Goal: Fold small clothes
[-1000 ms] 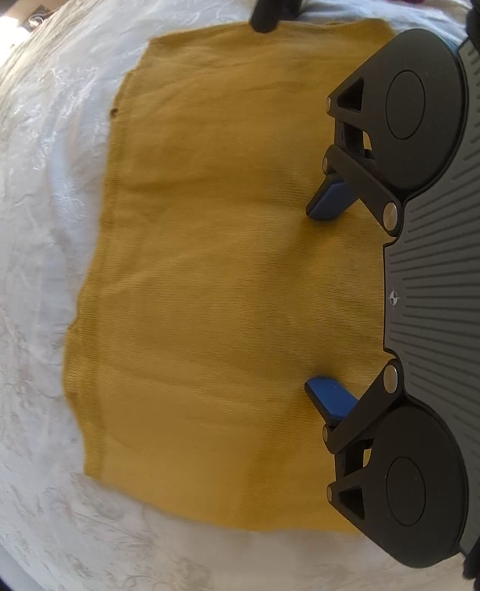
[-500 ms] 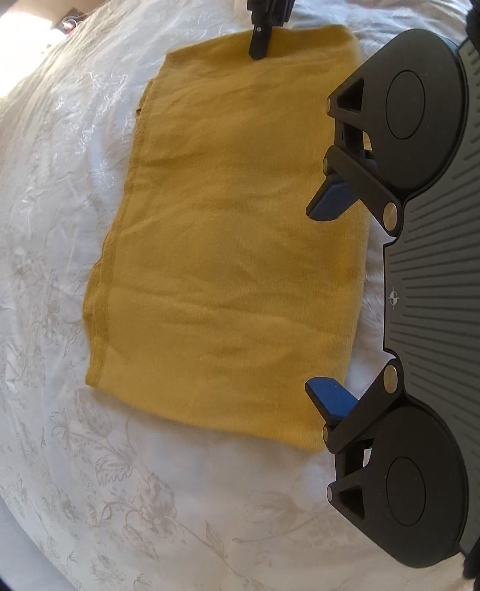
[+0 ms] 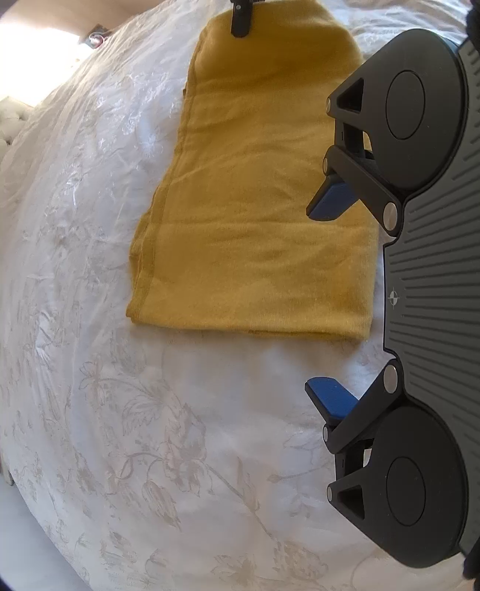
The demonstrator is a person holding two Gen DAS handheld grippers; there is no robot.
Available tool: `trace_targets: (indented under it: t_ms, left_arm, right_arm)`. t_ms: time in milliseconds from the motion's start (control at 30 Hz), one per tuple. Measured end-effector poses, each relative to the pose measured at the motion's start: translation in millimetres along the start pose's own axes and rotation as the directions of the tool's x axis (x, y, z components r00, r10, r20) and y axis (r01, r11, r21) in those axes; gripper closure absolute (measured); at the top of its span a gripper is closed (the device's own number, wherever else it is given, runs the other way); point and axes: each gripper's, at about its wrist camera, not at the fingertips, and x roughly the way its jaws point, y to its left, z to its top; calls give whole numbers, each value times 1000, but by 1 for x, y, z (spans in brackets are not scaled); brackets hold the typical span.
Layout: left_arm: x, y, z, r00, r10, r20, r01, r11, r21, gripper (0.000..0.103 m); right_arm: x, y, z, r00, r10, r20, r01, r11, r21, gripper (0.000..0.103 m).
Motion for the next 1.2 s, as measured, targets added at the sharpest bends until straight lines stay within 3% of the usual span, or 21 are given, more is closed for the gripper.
trace_targets:
  t_ms: [300, 533, 767, 933, 1000, 1100, 1200]
  left_arm:
    - [-2, 50, 7, 999, -48, -13, 48, 999, -11, 11]
    - [-2, 85, 14, 998, -54, -21, 54, 998, -16, 11]
    - [6, 110, 19, 997, -61, -41, 60, 998, -16, 11]
    - [13, 116, 24, 996, -77, -50, 76, 997, -24, 11]
    - [14, 116, 26, 996, -81, -49, 80, 997, -23, 11]
    - [15, 114, 30, 995, -89, -48, 88, 996, -17, 11]
    - [16, 110, 33, 994, -96, -47, 96, 995, -2, 11]
  right_arm:
    - [42, 92, -17, 998, 58, -37, -60, 996, -66, 79]
    - [84, 140, -29, 994, 70, -82, -77, 993, -84, 80]
    - [116, 169, -36, 993, -31, -118, 15, 991, -134, 79]
    - [138, 184, -43, 985, -73, -154, 45, 983, -176, 72]
    - [142, 190, -47, 986, -23, -168, -6, 985, -174, 71]
    - [136, 194, -48, 978, 134, -162, -155, 980, -124, 72]
    - [115, 199, -47, 979, 173, -108, -188, 972, -142, 72]
